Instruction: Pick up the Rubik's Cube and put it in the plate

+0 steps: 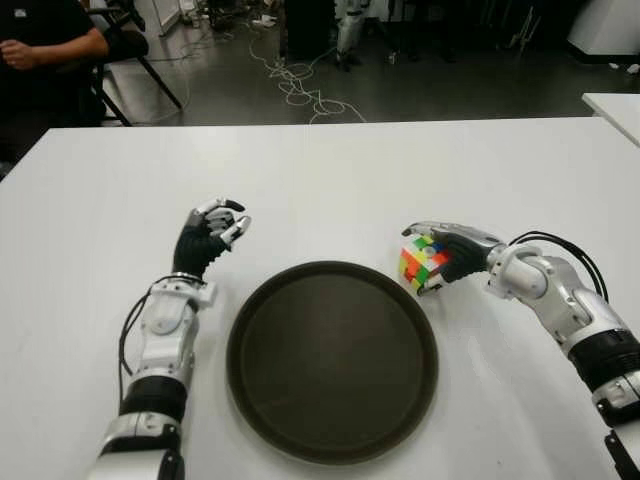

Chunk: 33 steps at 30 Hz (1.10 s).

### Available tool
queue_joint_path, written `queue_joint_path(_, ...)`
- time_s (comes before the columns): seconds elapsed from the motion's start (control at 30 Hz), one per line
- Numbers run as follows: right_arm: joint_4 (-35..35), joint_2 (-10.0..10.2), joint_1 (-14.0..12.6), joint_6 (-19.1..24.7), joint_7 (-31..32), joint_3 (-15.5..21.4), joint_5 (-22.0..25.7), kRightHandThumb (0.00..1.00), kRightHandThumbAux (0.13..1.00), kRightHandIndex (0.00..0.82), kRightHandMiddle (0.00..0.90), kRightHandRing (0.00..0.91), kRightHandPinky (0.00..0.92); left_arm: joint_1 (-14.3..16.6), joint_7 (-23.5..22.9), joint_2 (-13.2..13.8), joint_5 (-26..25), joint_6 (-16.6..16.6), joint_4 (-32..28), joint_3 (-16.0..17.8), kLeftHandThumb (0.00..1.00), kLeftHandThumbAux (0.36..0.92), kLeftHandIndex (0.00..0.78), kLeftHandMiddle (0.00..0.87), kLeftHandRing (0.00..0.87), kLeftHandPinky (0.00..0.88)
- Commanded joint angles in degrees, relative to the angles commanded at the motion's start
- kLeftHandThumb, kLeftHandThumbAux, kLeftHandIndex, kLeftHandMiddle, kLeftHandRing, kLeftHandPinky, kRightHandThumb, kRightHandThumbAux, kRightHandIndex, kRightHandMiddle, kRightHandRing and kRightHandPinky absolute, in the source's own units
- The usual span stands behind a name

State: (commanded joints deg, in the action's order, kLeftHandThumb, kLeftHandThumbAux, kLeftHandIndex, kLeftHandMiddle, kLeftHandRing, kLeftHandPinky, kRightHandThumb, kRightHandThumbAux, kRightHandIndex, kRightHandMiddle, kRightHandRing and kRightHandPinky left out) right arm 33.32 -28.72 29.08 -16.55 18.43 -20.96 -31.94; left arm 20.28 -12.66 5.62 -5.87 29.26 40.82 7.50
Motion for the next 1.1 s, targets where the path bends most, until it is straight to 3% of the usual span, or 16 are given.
queue_joint_path(0.87,-2.0,0.2,0.2,7.8,-1.3,-0.7,-2.6,0.000,0.712,0.132,0.125,0.104,0.097,-0.1,-1.1,-0.2,-0.7,0.4,-0.2,0.2,0.689,0.717,0.435,0.765,0.767,0.741)
queue_joint_path(1.03,-0.2,0.0,0.4,7.4,-2.5,-0.7,-2.5,0.000,0.758,0.168,0.179,0.162,0.165,-0.2,-0.9,-0.2,-0.5,-0.4,-0.6,0.1,0.691,0.717,0.434,0.759,0.764,0.738)
queue_joint_path(1.1,-0.3,-0.1,0.4,7.3,-2.3,-0.9,-2.7,0.000,0.817,0.175,0.210,0.210,0.236,-0.2,-0.8,-0.2,-0.5,-0.5,-0.7,0.1,0.691,0.717,0.434,0.758,0.763,0.737)
